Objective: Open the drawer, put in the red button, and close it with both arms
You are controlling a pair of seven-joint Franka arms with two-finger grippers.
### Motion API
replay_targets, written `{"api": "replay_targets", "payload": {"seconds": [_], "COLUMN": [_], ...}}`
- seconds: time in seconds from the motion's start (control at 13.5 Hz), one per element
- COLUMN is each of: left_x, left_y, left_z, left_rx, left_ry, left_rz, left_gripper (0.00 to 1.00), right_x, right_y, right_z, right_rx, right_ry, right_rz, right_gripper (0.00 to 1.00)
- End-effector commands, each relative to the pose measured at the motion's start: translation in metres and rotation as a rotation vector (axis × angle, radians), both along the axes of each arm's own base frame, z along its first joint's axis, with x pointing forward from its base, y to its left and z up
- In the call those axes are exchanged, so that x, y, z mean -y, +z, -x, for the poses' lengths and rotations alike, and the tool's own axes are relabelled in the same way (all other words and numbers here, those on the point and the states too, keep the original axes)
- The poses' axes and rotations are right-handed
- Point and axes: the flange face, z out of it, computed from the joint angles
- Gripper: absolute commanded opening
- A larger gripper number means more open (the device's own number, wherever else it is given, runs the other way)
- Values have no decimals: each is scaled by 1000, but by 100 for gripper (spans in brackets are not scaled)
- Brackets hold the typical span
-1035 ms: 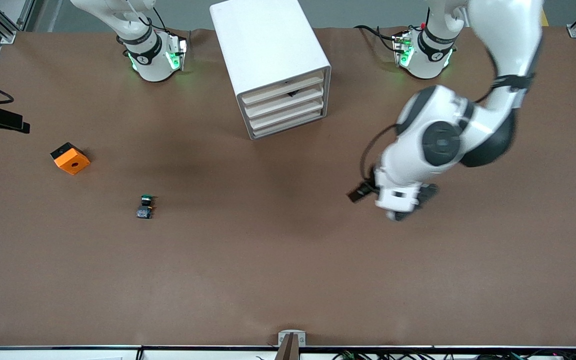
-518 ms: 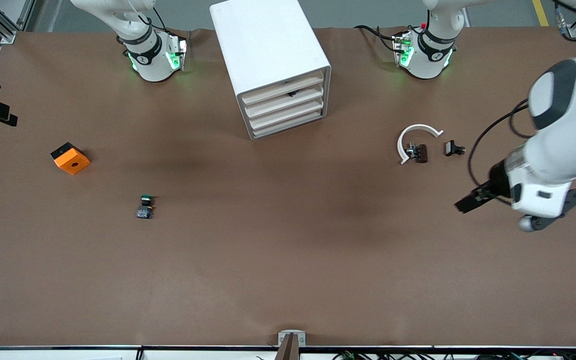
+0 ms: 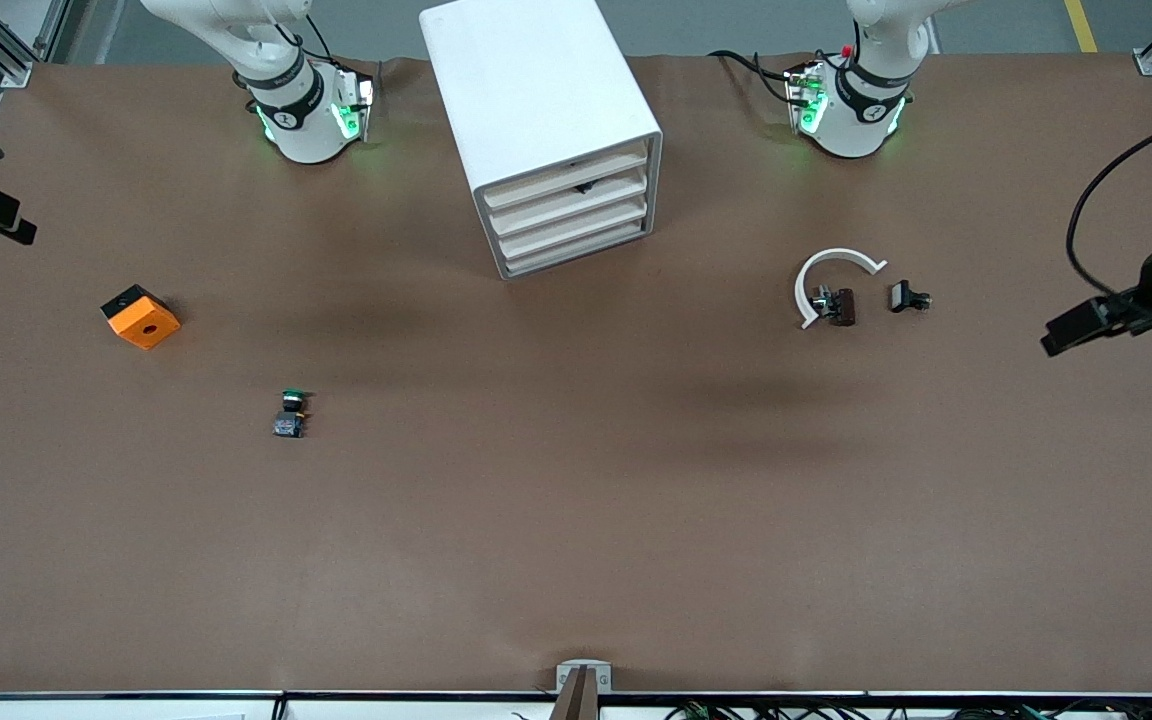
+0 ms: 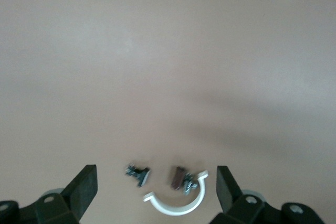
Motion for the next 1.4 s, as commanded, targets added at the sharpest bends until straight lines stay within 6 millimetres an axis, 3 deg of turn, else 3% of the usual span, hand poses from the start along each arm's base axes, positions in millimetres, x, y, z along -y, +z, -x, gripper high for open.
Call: {"api": "replay_targets", "payload": {"seconds": [0.0, 0.22, 0.44, 0.59, 1.04, 1.33], "left_x": [-1, -9, 10, 12, 30, 29], "left_y": [33, 46, 49, 50, 47, 43], "left_z": [36, 72, 107, 117, 111, 99], "left_rx": [-20, -58, -65, -69, -37, -45], "left_ry": [-115, -138, -177, -181, -215, -215], "left_rz": [-22, 29, 26, 25, 12, 3], "left_gripper": [100, 100, 100, 100, 100, 100], "right_x": [-4, -9, -8, -9, -4, -8], "right_y": [-5, -4, -4, -4, -6, -5], "right_z": [28, 30, 31, 31, 34, 34], "right_rx": [34, 38, 38, 39, 31, 38], "right_ry": [-32, -73, -75, -67, -69, -22], "right_rz": [-16, -14, -14, -14, -16, -6], "right_gripper": [100, 100, 100, 100, 100, 100]}}
